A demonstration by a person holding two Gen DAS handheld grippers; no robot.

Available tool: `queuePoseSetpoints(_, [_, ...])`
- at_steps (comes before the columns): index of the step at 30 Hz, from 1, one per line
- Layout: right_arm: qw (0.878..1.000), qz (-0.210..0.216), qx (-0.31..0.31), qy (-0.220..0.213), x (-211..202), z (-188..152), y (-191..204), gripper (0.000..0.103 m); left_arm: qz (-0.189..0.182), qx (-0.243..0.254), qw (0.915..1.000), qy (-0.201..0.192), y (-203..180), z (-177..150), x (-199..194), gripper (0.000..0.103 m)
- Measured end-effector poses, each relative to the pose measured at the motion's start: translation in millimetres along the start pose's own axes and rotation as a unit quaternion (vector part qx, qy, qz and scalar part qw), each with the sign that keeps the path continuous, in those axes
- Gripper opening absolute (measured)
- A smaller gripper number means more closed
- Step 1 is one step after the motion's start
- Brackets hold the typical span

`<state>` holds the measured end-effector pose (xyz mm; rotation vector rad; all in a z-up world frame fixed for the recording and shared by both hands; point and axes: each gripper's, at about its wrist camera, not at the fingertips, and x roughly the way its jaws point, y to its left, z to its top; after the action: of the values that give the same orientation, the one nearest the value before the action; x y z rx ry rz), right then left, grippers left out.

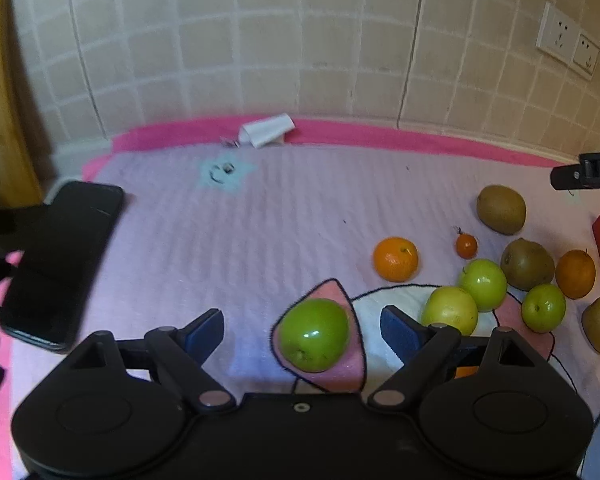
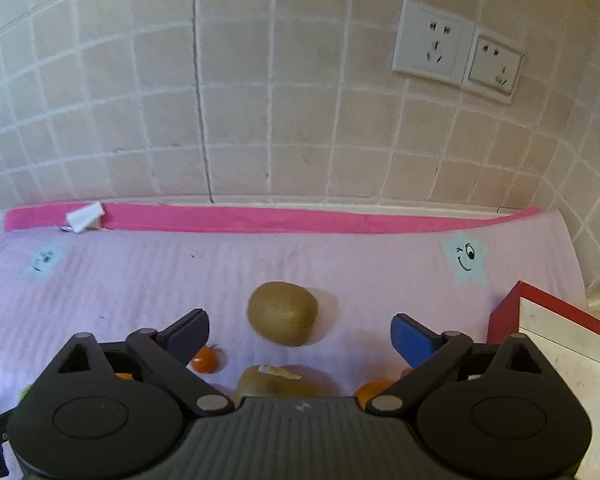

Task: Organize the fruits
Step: 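Grasp a kiwi with the right tool while the left tool grasps a green apple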

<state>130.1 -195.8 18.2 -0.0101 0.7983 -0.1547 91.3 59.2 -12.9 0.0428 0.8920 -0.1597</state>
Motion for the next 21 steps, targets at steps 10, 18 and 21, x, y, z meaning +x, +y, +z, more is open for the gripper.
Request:
queuePoseSetpoints(10, [0.999, 0.013, 0.001, 0.048, 60.6, 5.9, 3.8, 0.095, -0.027, 0.012, 0.9992, 0.027, 2.1, 3.8, 35.6, 0.101])
queuePoseSetpoints(18, [0.996, 0.01, 0.012, 0.083, 107.4, 8.8, 2.1, 0.094, -0.047, 0.036, 0.9966, 0.057, -2.4, 0.0, 59.8, 0.101])
queuePoseSetpoints(21, [0.995, 0.013, 0.017, 0.092, 119.4, 8.6, 0.8, 0.094, -0.041, 0.044, 0.9968, 0.052, -5.6, 0.6, 64.2, 0.101])
